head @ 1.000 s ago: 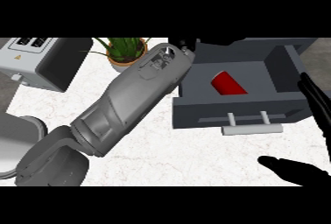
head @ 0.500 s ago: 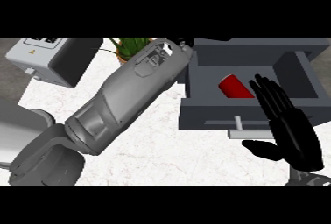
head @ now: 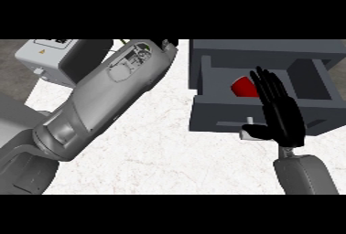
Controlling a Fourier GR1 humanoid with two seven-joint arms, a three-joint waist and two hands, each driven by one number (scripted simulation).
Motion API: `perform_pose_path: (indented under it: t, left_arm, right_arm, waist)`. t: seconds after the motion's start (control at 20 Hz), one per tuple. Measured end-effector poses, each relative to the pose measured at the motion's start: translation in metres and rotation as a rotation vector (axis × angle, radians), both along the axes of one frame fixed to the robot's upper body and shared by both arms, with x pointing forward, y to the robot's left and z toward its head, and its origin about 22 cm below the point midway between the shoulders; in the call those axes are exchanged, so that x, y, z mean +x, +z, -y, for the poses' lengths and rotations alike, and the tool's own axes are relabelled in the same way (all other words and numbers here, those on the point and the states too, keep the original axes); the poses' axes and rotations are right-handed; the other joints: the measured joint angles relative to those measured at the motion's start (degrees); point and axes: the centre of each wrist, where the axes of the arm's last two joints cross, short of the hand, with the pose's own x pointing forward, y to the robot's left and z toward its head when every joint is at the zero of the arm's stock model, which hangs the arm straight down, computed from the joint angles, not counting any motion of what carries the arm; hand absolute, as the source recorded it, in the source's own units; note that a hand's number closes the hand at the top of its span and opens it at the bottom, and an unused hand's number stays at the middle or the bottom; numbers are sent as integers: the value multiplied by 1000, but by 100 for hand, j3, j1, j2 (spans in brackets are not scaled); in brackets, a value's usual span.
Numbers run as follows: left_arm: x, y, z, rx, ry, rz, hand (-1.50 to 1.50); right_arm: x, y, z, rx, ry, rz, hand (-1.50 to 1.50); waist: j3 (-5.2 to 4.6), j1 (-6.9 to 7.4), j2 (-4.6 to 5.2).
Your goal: Pick up the can, place it into the drawer and close the drawer
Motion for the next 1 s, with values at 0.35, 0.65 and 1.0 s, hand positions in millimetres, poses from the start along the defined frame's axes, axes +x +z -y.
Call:
perform_pose_path:
  t: [0.35,0.65,1.0]
  left_arm:
    - [-3,11,-31,2,5,-7,-150]
    - [-6,14,-55,11,-3,-22,-150]
    - [-17,2,-79,13,0,-43,-150]
  right_arm:
    - [33,-13,7,-67,-28,48,-150]
    - [63,-14,8,-121,-78,74,-150]
    - [91,-17,6,-121,-132,135,-150]
  waist:
    - [-69,102,-45]
    - [-62,150,-19]
    - [-40,166,14]
